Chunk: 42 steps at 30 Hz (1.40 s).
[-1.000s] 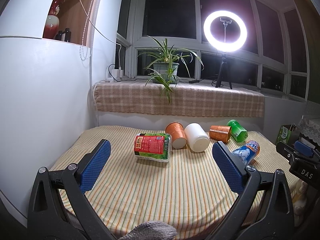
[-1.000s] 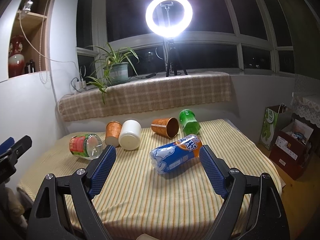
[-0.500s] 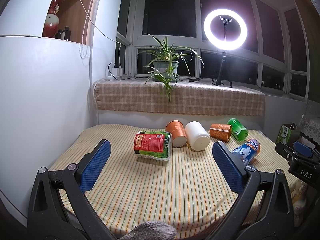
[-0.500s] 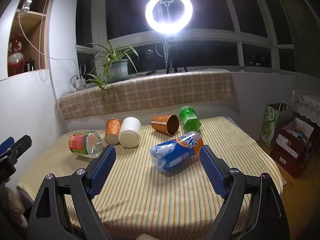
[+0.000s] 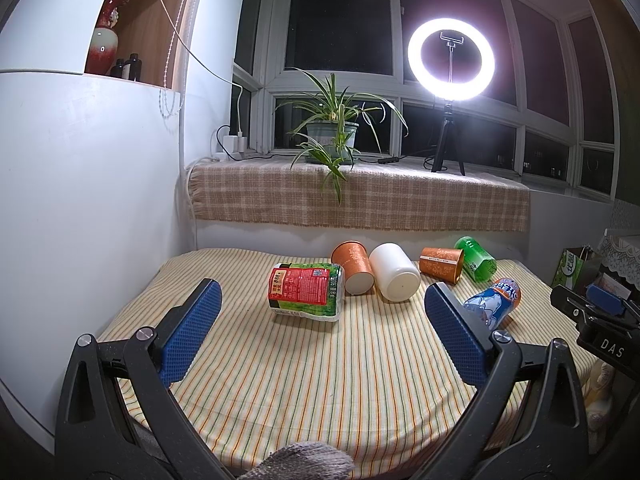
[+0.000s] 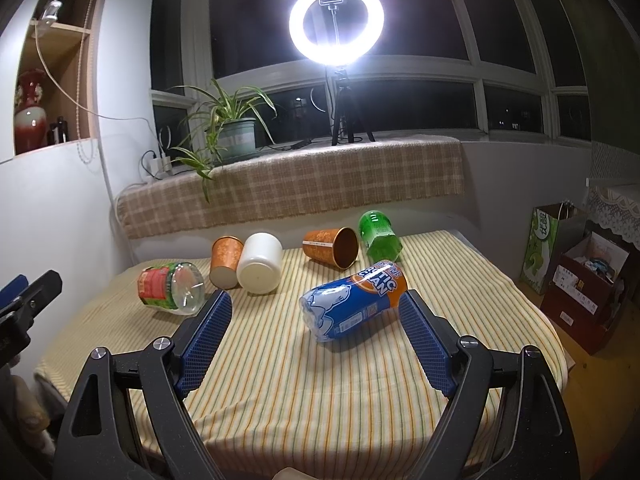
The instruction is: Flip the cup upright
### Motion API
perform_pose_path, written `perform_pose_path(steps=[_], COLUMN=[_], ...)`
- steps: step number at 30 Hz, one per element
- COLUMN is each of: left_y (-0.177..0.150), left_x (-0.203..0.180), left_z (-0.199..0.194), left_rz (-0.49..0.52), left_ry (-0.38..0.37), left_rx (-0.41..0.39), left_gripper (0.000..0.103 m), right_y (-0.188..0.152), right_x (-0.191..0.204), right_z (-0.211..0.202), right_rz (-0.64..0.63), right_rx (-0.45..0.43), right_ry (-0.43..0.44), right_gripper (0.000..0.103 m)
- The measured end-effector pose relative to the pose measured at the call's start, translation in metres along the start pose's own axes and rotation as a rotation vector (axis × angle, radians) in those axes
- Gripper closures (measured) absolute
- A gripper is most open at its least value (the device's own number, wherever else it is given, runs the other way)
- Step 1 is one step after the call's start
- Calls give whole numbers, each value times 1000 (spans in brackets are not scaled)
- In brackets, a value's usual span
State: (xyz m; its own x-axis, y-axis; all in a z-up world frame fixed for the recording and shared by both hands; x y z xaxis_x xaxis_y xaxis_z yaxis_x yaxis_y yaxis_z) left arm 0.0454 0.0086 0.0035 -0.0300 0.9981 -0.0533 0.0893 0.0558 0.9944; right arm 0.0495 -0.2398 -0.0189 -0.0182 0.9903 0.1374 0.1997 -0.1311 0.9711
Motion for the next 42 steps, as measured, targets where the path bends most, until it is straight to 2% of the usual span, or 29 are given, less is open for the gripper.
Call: perform_pose_path(steps=[18, 24, 29, 35, 37, 42], left_y=[-1, -2, -6, -30, -35, -49], left_x=[0, 1, 9, 23, 30, 46], left_z=[1, 1, 4, 12, 14, 16], left_rz=[3, -1, -21, -24, -38, -57], left_ry=[-2, 0, 4, 20, 29, 46], left_rx=[-1, 4, 33, 69, 87, 119], left_gripper=[0, 0, 0, 0, 0, 0], right_y=[-3, 0, 3, 8, 11, 13], right_x=[4, 10, 16, 23, 26, 37], right_z=[10, 24, 47, 95, 118, 173], right_rz=[-6, -22, -13, -1, 21, 36], right_rx=[22, 33, 79, 185, 254, 409], right_ry=[13, 30, 77, 144, 192, 240], right_gripper=[17, 18, 17, 18, 18, 18])
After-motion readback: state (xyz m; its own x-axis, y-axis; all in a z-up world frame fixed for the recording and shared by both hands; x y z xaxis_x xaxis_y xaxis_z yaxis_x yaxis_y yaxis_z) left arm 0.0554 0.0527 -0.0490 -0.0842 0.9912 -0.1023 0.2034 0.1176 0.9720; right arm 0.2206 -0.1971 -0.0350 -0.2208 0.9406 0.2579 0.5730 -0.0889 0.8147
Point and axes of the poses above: each gripper's, at about its wrist camera, not at the fingertips, and z roughly the way its jaws point, x to its left, y to its top, the point moved 5 cm from there along z, roughly the way its jaws point, and after that the axes turned 11 degrees about -x, right-handed, at the moved point
